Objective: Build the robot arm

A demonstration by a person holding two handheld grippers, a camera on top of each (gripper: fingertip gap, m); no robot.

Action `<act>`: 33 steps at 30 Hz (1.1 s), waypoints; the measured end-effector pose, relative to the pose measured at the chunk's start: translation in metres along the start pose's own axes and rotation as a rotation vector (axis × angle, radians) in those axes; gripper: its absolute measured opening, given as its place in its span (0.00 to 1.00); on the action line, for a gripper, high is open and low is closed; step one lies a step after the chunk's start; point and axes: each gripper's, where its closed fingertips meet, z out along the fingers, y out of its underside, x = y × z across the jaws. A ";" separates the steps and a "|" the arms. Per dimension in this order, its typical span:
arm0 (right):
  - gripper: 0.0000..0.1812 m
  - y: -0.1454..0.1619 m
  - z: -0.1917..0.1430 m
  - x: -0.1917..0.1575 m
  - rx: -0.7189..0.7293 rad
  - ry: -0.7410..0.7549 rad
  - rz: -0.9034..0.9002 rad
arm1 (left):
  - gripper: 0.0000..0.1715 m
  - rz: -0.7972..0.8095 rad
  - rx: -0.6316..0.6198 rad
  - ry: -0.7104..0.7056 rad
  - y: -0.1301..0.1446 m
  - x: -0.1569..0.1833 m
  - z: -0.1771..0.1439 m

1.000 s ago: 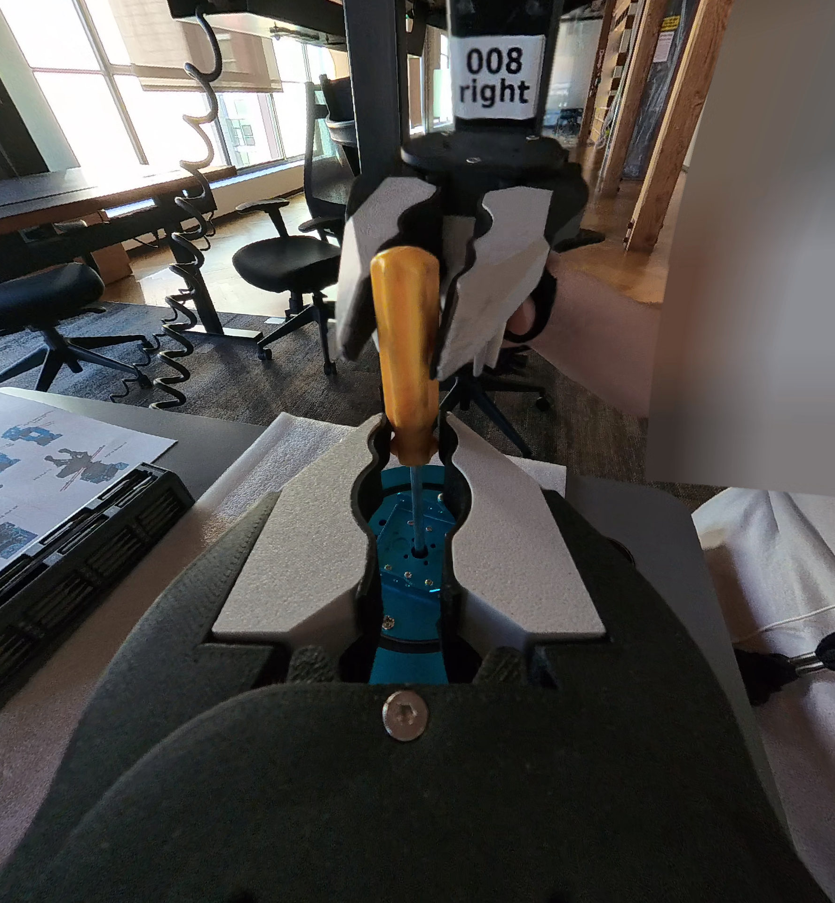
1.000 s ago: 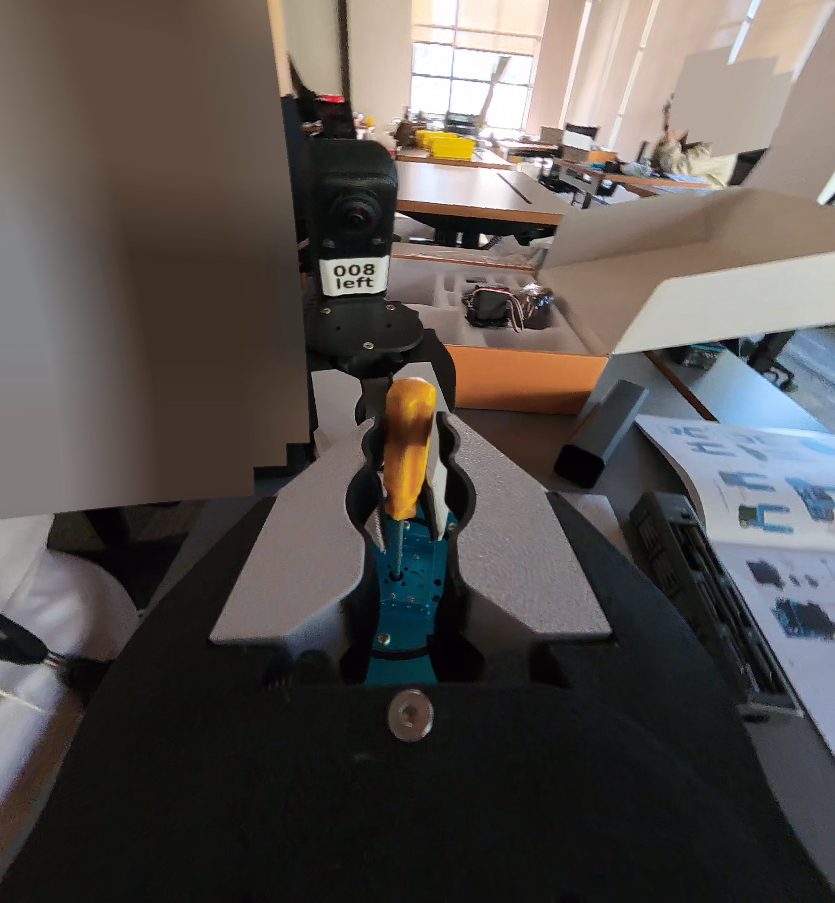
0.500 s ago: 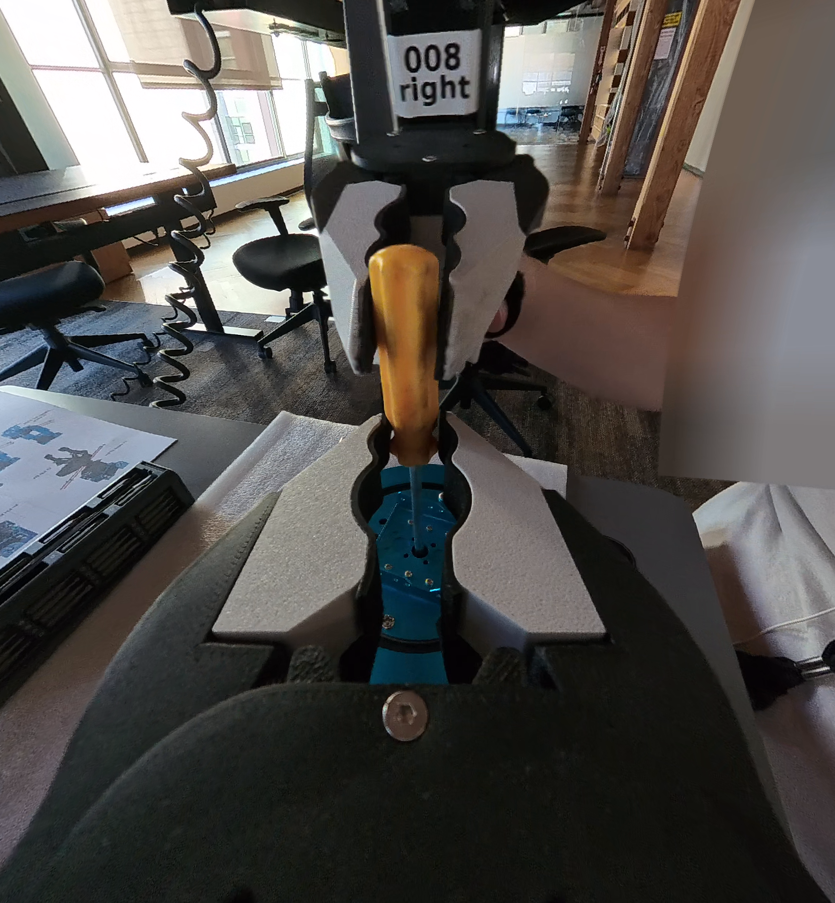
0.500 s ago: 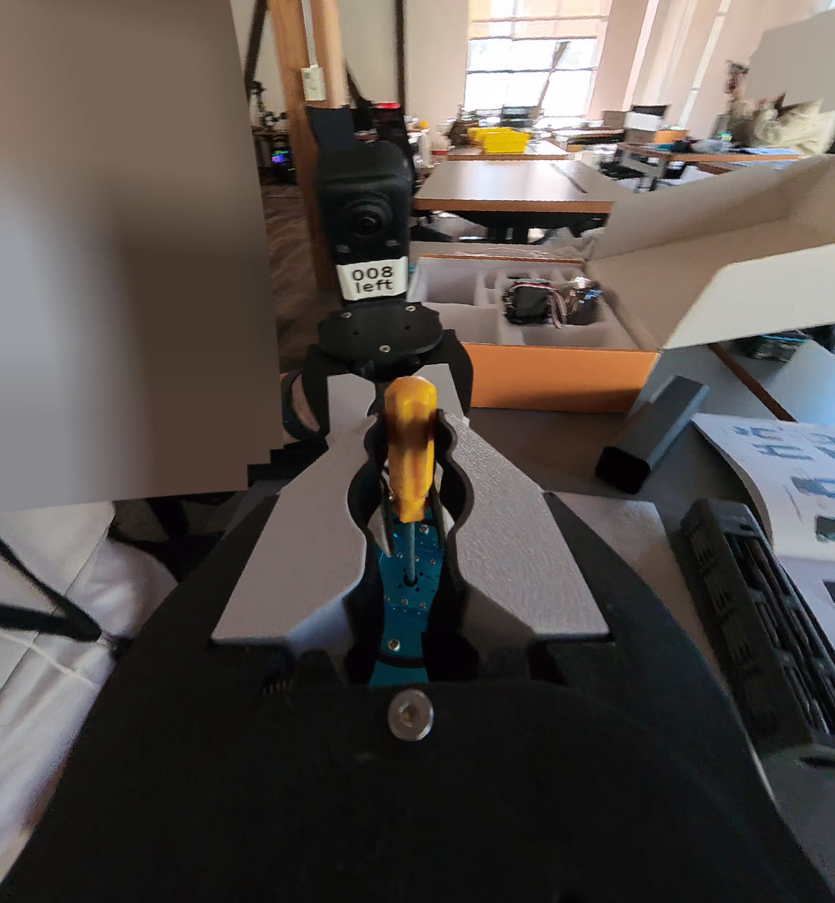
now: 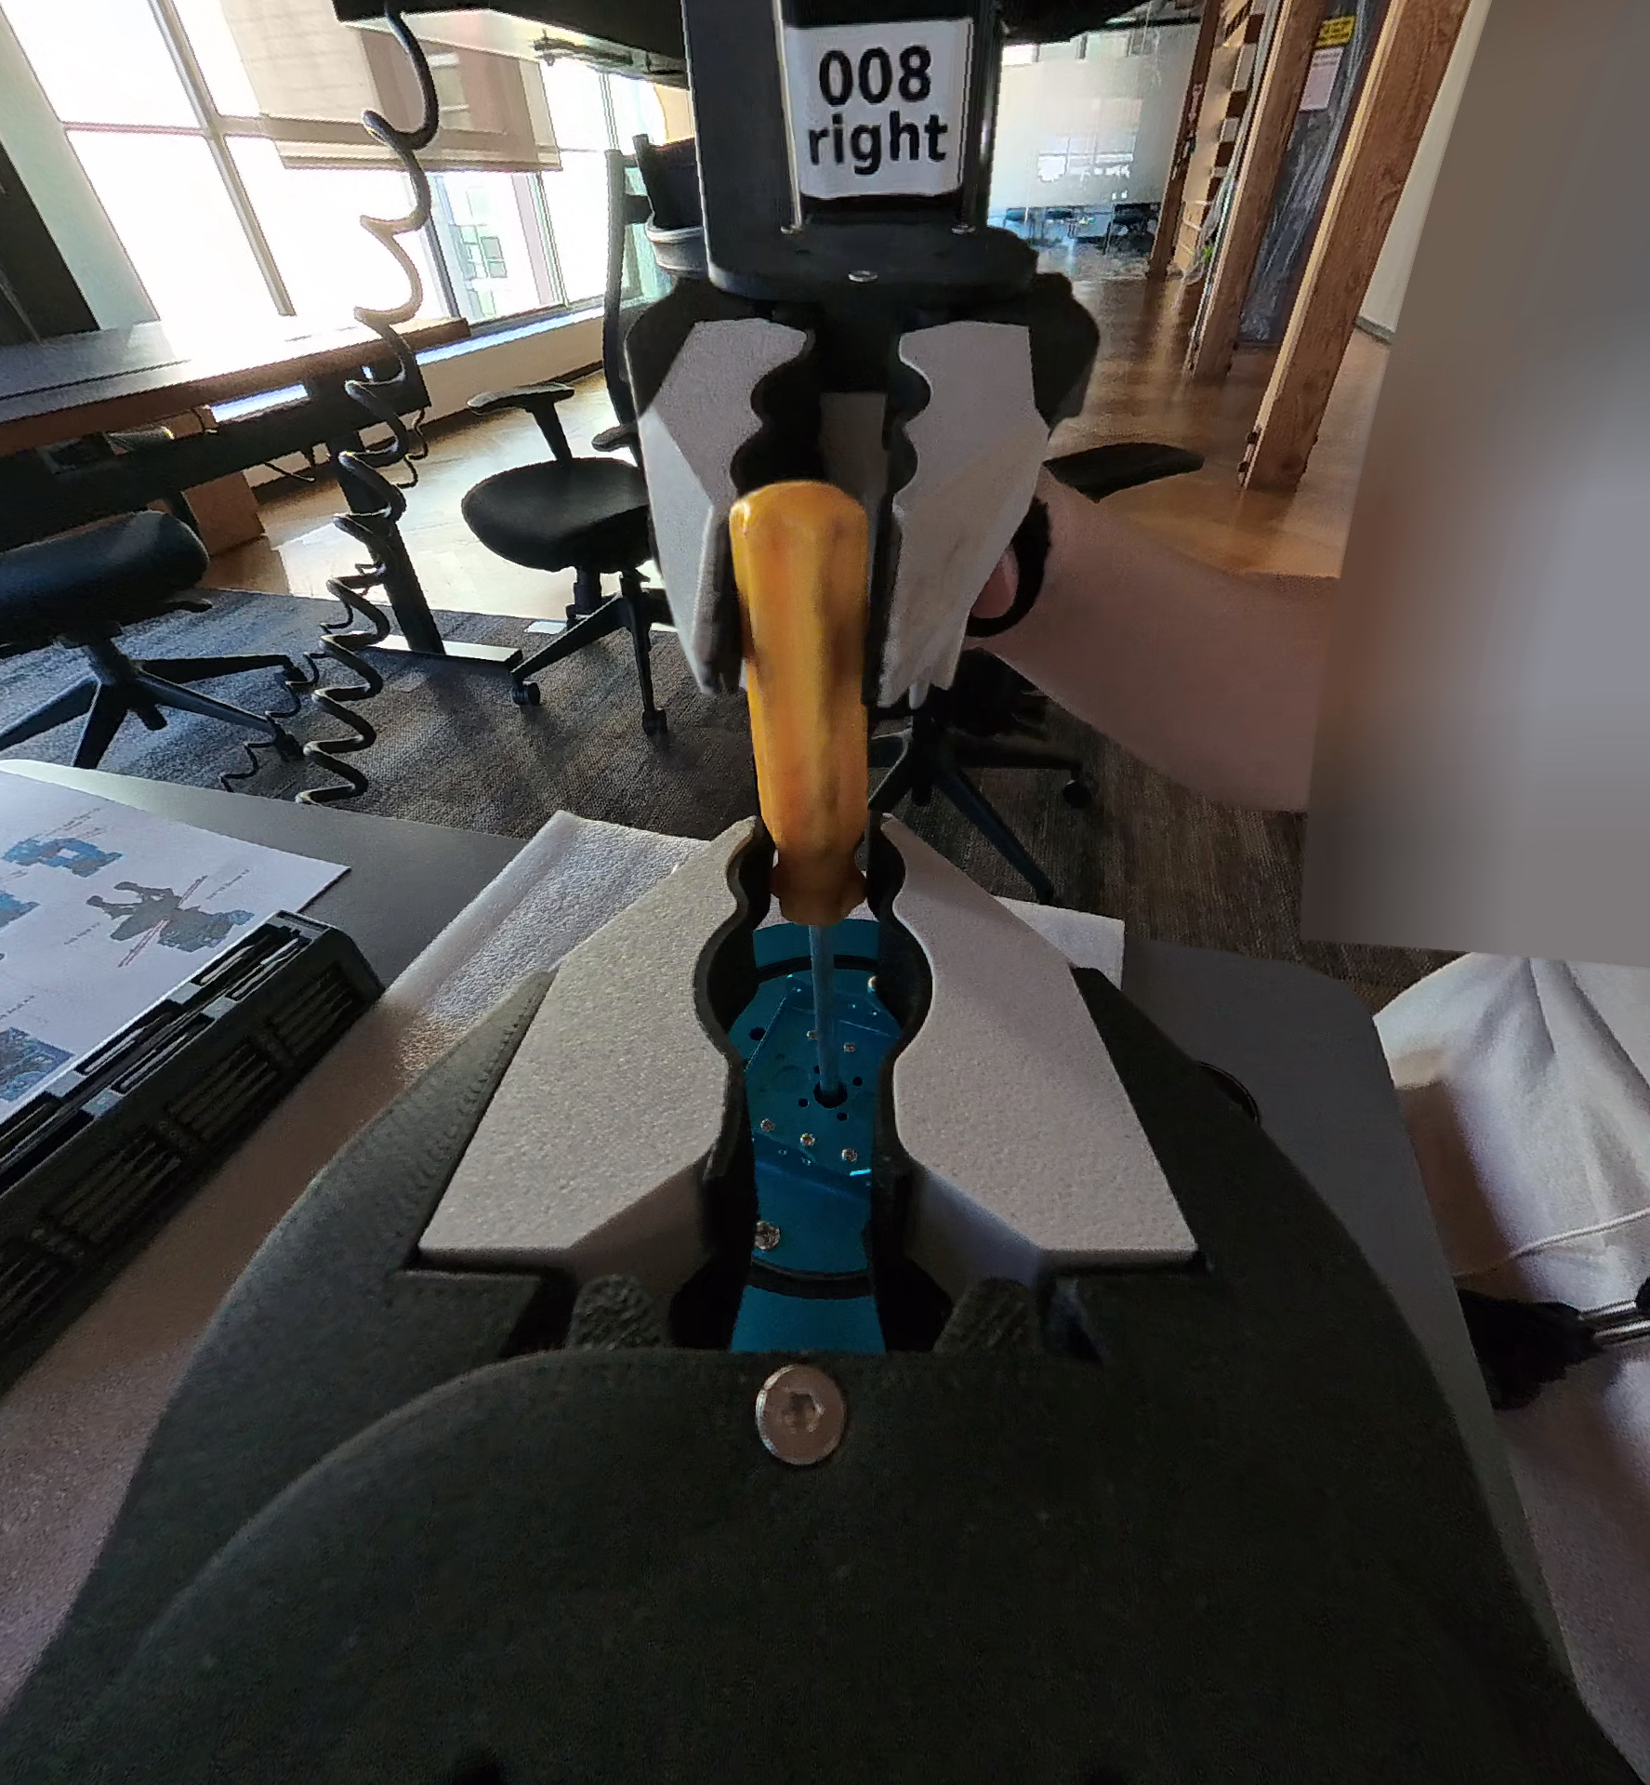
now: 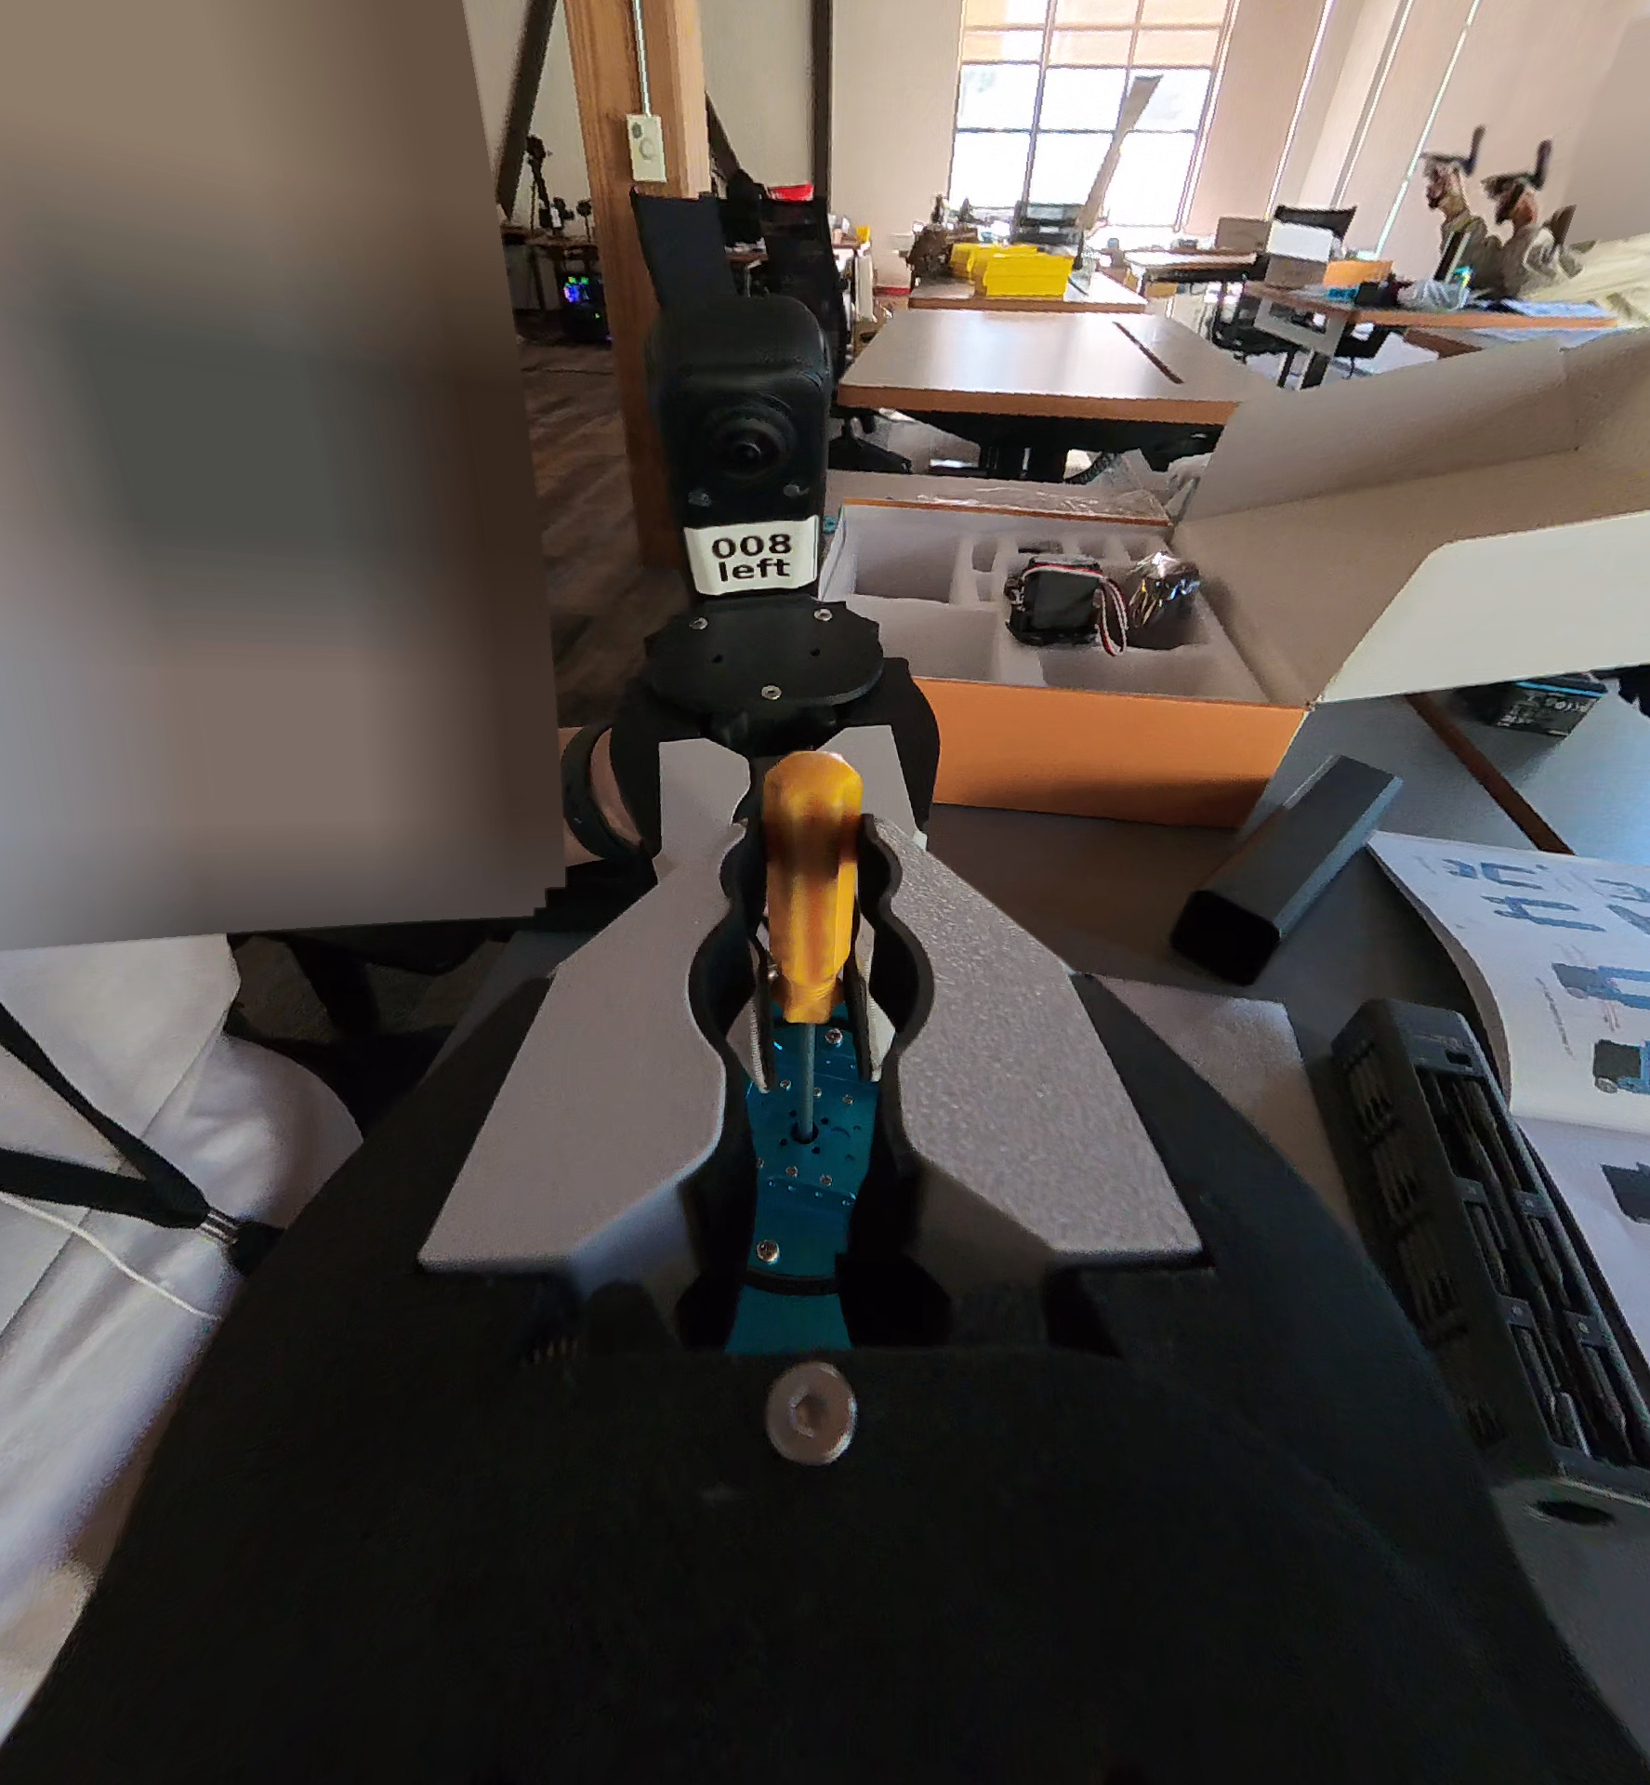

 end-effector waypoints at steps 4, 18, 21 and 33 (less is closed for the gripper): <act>0.10 0.001 0.002 0.003 -0.005 0.129 0.041 | 0.10 0.002 0.001 -0.014 0.000 -0.002 -0.001; 0.10 -0.005 0.000 -0.003 0.032 0.043 0.007 | 0.10 0.005 0.001 0.008 0.000 0.002 0.001; 0.10 -0.003 0.002 -0.003 0.002 0.025 0.001 | 0.10 0.003 0.002 0.011 0.000 0.002 0.000; 0.10 -0.001 0.003 -0.003 -0.003 0.154 0.016 | 0.13 0.030 -0.033 0.047 0.004 0.006 -0.014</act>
